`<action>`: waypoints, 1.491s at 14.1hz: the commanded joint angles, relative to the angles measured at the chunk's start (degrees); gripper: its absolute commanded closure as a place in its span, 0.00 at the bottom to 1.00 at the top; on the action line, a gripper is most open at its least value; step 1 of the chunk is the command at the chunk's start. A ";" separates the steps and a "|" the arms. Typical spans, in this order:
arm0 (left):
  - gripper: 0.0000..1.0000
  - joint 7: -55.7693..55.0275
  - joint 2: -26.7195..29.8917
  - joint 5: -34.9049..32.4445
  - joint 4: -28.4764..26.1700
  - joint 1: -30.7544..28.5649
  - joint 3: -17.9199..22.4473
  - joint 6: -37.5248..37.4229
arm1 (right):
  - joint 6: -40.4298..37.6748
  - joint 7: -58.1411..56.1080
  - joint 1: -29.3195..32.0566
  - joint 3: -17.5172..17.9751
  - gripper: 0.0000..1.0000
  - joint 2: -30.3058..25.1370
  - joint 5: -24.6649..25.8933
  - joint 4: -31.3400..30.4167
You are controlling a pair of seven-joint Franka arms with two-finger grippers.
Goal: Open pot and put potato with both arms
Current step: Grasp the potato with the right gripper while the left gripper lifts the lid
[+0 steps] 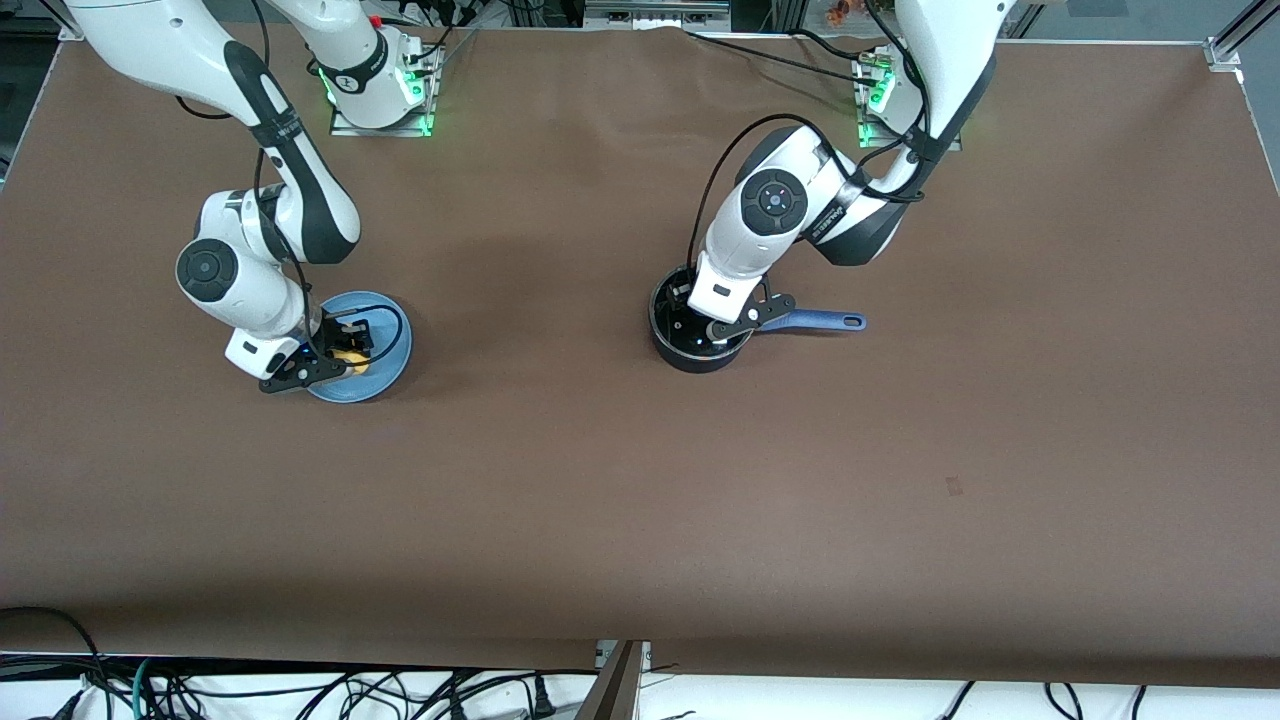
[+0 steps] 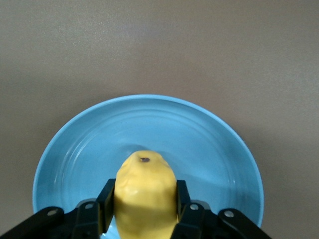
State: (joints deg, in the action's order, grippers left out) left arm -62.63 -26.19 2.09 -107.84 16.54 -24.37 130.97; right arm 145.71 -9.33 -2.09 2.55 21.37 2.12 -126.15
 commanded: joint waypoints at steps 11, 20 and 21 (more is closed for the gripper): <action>1.00 -0.83 -0.27 -2.18 4.12 0.42 0.11 -3.95 | -0.85 -0.86 0.07 0.52 0.63 -1.07 0.08 3.54; 1.00 16.35 6.84 -2.18 7.83 -8.52 0.20 -16.44 | -16.49 13.68 -9.14 1.75 0.66 0.32 -1.94 19.61; 1.00 21.36 8.16 -2.18 7.56 -10.98 0.20 -18.01 | -18.42 18.43 -11.34 1.75 0.66 1.21 -1.94 22.24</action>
State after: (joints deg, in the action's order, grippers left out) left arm -49.91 -21.25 0.81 -99.50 10.20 -23.76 116.00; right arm 131.34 1.16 -9.08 4.52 21.11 0.92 -108.90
